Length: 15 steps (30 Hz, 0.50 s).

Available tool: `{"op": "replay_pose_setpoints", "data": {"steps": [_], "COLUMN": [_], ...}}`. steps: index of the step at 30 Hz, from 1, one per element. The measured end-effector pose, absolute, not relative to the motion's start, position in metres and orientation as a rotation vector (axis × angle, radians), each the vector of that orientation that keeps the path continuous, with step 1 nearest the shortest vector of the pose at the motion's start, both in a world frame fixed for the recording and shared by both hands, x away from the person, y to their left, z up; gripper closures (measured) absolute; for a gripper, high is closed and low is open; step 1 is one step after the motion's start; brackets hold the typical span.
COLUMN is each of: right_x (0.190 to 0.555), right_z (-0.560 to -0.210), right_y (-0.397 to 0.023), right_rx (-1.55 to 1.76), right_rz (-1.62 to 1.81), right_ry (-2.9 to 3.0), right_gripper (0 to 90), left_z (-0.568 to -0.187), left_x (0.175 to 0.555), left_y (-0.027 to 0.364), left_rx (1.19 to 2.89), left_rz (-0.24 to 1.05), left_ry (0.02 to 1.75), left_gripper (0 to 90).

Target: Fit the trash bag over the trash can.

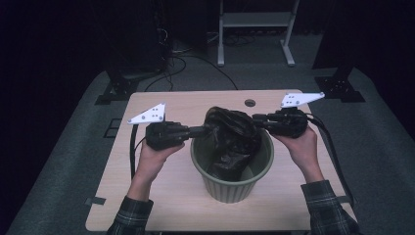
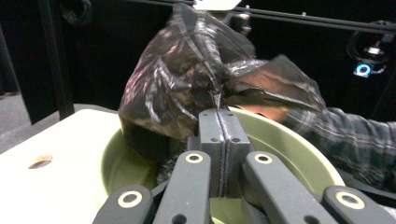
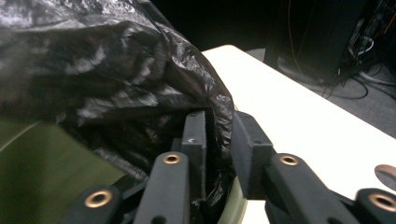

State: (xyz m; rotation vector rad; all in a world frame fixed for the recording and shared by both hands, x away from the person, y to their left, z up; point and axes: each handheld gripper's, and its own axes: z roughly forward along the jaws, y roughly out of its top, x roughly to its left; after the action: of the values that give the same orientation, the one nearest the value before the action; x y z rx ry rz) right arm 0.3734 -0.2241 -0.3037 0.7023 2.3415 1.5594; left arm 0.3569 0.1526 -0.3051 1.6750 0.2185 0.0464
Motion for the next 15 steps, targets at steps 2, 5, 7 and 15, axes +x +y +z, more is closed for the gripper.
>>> {"op": "replay_pose_setpoints", "data": {"steps": [2,5,7,15], "right_x": [0.369,0.359,0.35,0.333], "right_z": [-0.3,-0.294,-0.289,-0.285], "right_y": [-0.228,-0.237,-0.241,-0.222], "right_rx": [0.705,0.685,0.664,0.531], "right_rz": [1.571,1.602,1.636,1.683], "right_ry": [2.315,2.275,2.25,2.29], "right_gripper": [65.3,60.0,58.7,60.4], "left_z": [-0.301,-0.298,-0.297,-0.295], "left_x": [0.361,0.365,0.368,0.369], "left_y": [0.15,0.147,0.144,0.134], "left_rx": [1.671,1.665,1.661,1.67], "left_rz": [0.056,0.059,0.057,0.054], "left_ry": [0.233,0.242,0.245,0.24], "left_gripper": [89.5,89.5,89.5,89.4]}}
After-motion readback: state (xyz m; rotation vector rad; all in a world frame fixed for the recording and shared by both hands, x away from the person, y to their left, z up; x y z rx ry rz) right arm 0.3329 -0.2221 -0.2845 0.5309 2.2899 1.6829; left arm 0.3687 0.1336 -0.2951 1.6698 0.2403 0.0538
